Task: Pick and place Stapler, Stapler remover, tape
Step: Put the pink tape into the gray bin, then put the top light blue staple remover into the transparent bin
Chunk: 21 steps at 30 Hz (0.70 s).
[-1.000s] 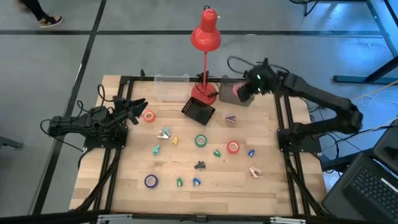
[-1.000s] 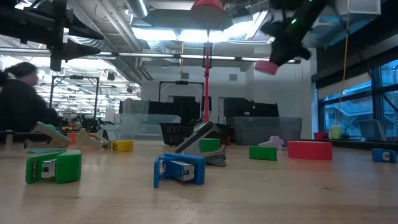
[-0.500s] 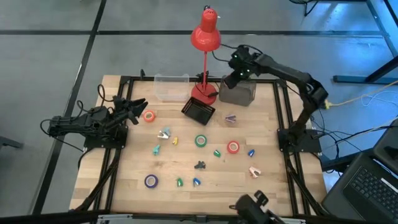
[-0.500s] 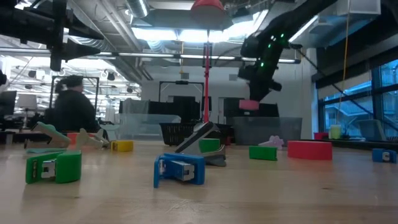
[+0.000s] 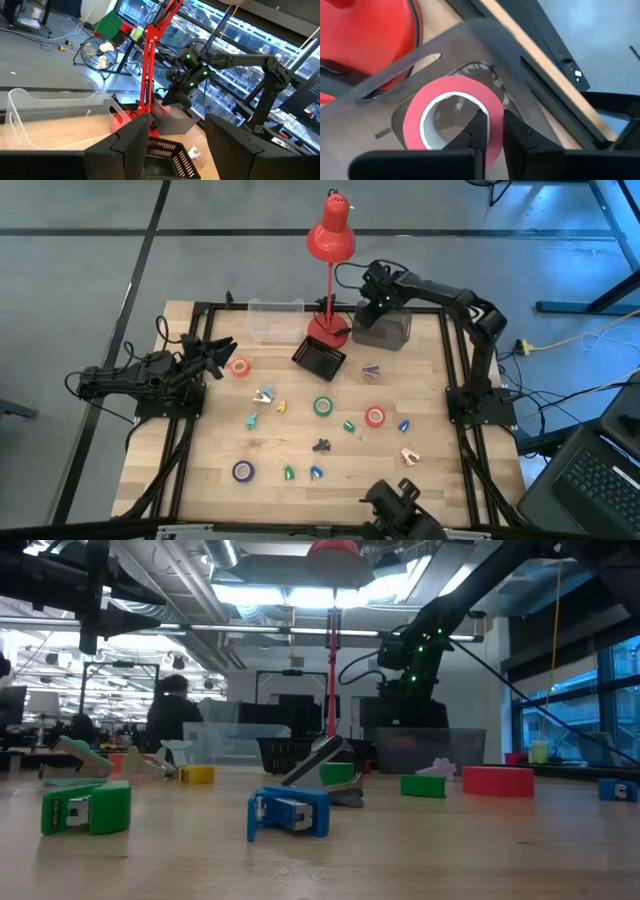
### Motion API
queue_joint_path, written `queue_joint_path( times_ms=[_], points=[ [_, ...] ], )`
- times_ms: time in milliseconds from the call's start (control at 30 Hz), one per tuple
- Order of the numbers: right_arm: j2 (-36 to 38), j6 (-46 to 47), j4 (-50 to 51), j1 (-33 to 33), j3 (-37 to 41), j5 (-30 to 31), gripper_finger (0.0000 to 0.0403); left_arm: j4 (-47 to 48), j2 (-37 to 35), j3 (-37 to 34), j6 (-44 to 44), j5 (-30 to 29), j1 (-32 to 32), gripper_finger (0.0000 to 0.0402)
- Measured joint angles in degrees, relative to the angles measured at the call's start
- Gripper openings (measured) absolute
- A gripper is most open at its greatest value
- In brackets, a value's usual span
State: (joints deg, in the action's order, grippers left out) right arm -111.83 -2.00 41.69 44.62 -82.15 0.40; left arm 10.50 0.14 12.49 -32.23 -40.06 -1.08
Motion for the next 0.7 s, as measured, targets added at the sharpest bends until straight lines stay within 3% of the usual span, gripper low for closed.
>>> queue_joint_path(
  times_ms=[233,533,700],
  points=[
    [-0.92,0.19,-0.59,0.0,0.0,1.5,0.0035,0.02,0.0,0.0,0.0,-0.39,0.02,0.0189],
    [-0.52,3.08,0.88,0.0,0.0,1.05,0.0197,0.02,0.0,0.02,0.02,-0.39,0.02,0.0189],
    [6.22,3.06,1.89,-0.37,0.0,1.07,0.0233,0.02,0.0,0.02,0.02,-0.39,0.02,0.0189]
  ],
)
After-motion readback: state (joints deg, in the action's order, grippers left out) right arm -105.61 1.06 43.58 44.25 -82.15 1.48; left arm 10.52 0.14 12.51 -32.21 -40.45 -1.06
